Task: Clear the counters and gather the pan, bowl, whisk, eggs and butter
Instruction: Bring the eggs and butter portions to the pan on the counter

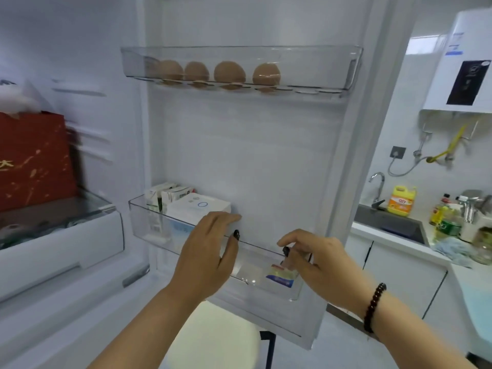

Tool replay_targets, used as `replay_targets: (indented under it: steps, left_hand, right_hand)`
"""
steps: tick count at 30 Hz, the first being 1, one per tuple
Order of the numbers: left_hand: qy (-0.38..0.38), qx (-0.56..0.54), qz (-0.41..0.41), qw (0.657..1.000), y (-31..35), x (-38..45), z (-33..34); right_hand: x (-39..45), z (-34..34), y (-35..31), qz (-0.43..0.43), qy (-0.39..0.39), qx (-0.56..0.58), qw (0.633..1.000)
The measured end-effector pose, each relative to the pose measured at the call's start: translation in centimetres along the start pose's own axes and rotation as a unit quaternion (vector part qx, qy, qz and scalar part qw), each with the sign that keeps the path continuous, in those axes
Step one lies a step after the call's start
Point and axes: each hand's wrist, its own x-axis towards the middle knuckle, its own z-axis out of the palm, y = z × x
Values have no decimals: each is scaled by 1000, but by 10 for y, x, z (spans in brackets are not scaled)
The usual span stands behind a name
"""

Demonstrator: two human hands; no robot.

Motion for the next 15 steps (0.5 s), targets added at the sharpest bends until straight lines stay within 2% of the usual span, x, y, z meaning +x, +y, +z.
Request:
replay_targets:
  steps: [7, 11, 15]
  left_hand:
    - [-18, 7, 38, 999, -14, -13, 24]
    - [-11, -2, 31, 999, -13, -12, 26]
    - [-39, -31, -9, 999, -12, -14, 21]
  right_hand:
    - [59, -15, -8, 62, -91, 24, 994]
    - [90, 0, -11, 29, -158, -66, 985]
    - [102, -1, -23, -14, -163, -104, 981]
